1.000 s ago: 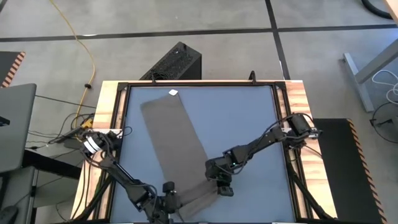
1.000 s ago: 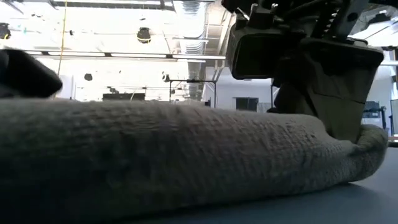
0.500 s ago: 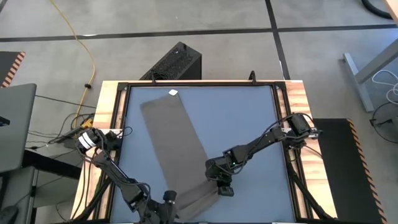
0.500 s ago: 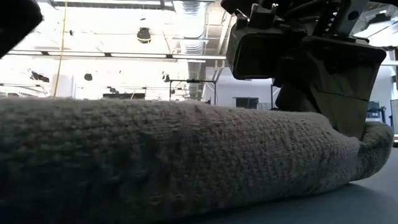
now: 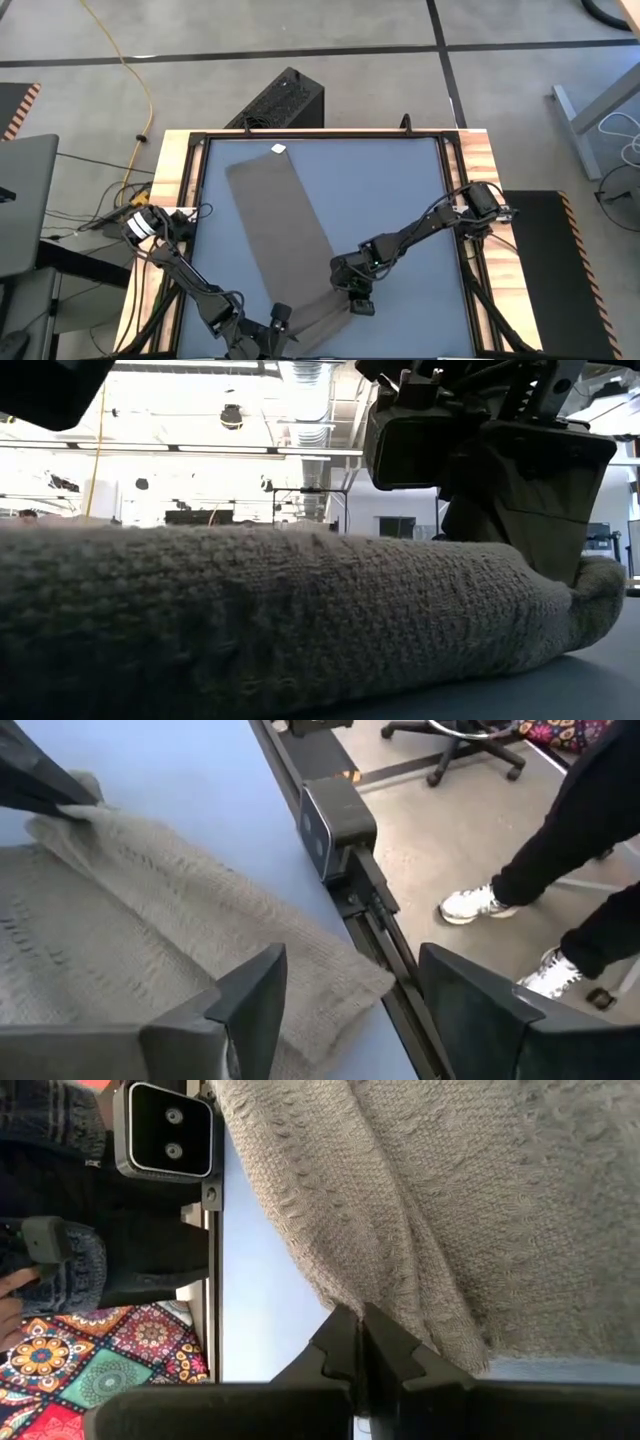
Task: Roll towel
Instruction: Roll the grey towel
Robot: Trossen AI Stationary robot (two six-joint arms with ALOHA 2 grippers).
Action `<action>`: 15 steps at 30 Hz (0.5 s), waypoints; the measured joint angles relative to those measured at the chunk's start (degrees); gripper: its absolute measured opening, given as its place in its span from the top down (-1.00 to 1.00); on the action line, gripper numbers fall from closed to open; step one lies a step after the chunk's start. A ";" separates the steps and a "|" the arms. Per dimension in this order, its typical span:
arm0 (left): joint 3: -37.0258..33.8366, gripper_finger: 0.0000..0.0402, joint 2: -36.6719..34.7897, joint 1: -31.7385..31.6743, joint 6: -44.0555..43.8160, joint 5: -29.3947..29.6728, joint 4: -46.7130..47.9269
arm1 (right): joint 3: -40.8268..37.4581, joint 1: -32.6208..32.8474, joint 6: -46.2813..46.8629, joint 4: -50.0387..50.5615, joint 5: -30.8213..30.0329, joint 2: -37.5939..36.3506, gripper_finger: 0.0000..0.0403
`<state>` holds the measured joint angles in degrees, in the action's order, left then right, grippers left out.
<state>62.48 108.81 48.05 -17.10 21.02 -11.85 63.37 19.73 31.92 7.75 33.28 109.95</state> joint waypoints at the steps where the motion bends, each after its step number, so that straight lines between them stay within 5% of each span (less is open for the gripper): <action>1: 0.00 -0.06 0.01 0.00 0.00 0.02 -0.15 | 0.00 -0.04 0.22 0.00 -0.02 0.00 0.88; 8: 2.31 0.01 4.94 0.42 -0.31 -1.75 -3.57 | 0.05 -0.71 1.41 0.09 -0.15 0.00 0.88; 15: 7.11 0.10 7.48 0.68 -1.90 0.82 5.48 | 0.07 -0.76 2.32 -0.21 -0.19 -0.02 0.88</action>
<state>69.59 116.29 48.73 -19.01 21.84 -6.36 63.44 18.96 34.24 7.54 33.09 109.93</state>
